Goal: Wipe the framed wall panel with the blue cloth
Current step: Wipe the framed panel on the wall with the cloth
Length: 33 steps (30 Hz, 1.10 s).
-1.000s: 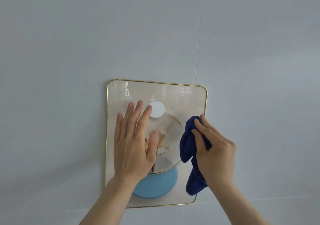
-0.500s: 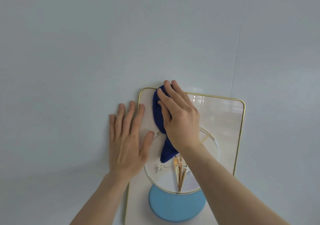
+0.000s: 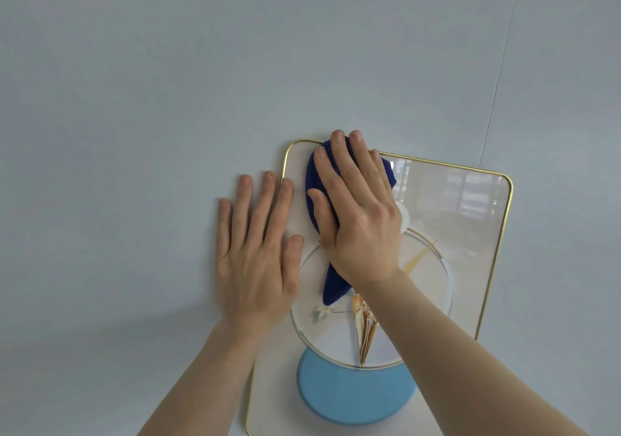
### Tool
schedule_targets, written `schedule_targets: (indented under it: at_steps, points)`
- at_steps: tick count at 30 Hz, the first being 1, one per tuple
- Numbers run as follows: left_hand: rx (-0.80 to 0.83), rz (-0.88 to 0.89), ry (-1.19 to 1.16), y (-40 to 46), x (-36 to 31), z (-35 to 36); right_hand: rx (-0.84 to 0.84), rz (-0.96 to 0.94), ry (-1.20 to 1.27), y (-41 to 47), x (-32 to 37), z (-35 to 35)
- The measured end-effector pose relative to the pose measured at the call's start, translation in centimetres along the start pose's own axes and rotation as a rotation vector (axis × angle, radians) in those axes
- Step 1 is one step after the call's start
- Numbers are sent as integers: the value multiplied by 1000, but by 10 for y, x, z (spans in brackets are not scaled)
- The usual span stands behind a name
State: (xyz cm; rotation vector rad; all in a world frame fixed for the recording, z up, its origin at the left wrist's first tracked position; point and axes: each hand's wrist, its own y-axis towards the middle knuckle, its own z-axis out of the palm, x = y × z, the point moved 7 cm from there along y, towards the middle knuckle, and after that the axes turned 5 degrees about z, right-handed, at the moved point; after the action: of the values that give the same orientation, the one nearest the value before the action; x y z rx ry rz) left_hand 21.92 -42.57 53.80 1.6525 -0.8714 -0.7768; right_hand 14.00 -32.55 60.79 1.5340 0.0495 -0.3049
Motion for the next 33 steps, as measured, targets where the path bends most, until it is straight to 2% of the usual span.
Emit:
schedule_targets:
  at_steps: [23, 33]
  points:
    - [-16, 12, 16, -1, 2, 0, 35, -84, 28, -17, 3, 1]
    - [-16, 19, 24, 0, 1, -1, 95, -125, 37, -58, 7, -4]
